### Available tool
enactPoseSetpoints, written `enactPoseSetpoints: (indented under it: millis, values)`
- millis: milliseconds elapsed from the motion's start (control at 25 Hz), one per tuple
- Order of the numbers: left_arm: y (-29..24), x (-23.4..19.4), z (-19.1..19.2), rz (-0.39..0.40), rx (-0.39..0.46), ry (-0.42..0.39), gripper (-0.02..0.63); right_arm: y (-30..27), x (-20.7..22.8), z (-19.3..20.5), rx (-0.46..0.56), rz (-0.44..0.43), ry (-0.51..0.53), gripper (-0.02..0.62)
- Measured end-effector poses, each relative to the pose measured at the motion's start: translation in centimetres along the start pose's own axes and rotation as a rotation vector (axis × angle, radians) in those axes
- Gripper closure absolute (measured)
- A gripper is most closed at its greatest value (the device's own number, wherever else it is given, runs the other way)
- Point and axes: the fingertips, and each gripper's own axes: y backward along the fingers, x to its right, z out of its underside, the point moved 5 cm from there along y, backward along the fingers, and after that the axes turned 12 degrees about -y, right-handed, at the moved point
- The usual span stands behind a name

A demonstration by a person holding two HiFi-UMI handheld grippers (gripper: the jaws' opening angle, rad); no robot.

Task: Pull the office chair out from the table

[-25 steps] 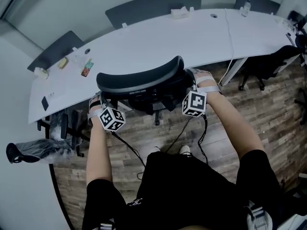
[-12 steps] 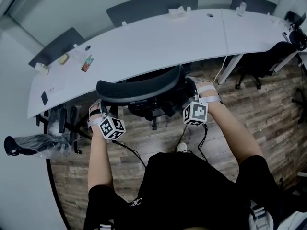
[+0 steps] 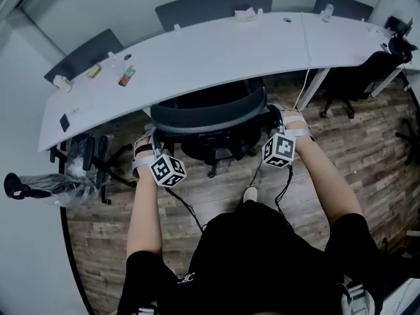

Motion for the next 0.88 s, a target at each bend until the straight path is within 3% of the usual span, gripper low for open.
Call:
enactPoseSetpoints:
  millis: [440,880]
  values:
    - [6.4,4.0,-3.2,-0.002,0.011,-0.006,0.377,6.5,-1.8,3.7,0.018,-0.012,0.005,0.367]
    - [9.7,6.7,-6.1,0.019,-0.083,0.046,0.379,9.7,-2.4,6.6,0.012,-0.035,0.02,0.367]
